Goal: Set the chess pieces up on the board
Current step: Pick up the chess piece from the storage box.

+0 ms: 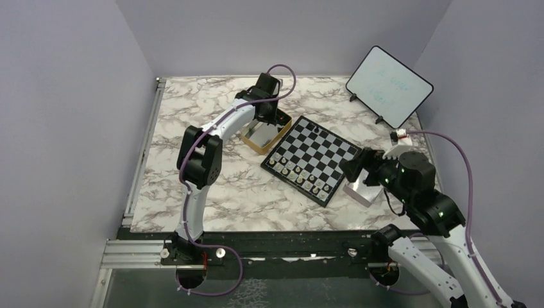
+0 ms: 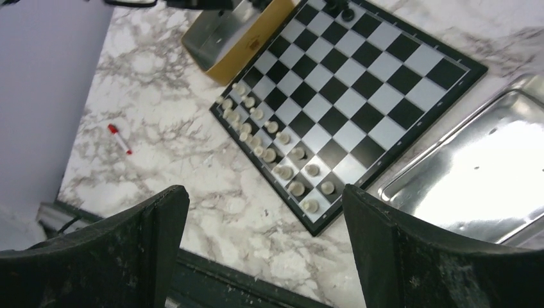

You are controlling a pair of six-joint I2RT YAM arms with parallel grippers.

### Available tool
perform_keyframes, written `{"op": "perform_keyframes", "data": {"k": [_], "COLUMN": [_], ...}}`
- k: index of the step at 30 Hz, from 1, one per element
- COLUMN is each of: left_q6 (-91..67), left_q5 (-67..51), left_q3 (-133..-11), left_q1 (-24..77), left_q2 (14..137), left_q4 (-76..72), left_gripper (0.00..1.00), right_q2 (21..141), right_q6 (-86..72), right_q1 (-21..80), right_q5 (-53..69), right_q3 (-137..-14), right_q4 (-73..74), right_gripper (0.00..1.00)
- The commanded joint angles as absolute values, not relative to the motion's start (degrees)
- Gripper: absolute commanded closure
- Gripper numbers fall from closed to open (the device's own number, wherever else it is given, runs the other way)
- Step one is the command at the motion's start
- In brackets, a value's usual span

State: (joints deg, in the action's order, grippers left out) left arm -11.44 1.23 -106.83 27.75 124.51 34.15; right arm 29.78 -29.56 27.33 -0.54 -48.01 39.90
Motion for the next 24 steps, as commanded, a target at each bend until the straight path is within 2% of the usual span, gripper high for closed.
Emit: {"op": "perform_keyframes", "data": {"k": [1,4,7,10,13,16,20,24], "left_q6": [-16.82,-20.57,-24.57,-29.12,-34.91,-46.17,-69.84,-76.89], "left_q5": [-8.51,-16.85,-24.54,-31.37,-36.69,-42.94,-49.22,-48.08], "left_q3": [-103.71,-101.29,-98.05,-93.89,-88.25,-79.62,-66.67,-64.61], "left_q1": [27.20,26.92,26.89,26.89,26.77,26.59,26.15,26.11], "left_q2": [116.81,114.63,112.54,110.21,108.03,104.93,102.15,100.82], "left_q4": [35.21,33.80,31.04,26.73,20.66,7.32,-21.19,-26.19], "left_gripper": [0.93,0.93,0.93,0.93,0.93,0.93,0.93,0.93], "right_q2": [38.18,43.81,49.13,56.11,61.73,63.85,63.51,64.19], "right_q6": [-24.71,-22.52,-14.67,-6.73,-6.70,-13.86,-22.00,-23.14], "right_q1": [27.60,27.66,27.60,27.60,27.60,27.60,27.64,27.83], "right_q5": [-10.79,-10.76,-3.99,-4.19,-5.92,-1.20,6.64,6.39], "right_q3": [-55.21,-56.81,-56.28,-58.93,-59.96,-57.17,-44.95,-40.07], "right_q4": [33.33,27.81,19.81,17.80,14.87,6.85,-17.10,-30.34], "right_gripper": [0.05,0.07,0.08,0.14,0.19,0.26,0.39,0.40]}}
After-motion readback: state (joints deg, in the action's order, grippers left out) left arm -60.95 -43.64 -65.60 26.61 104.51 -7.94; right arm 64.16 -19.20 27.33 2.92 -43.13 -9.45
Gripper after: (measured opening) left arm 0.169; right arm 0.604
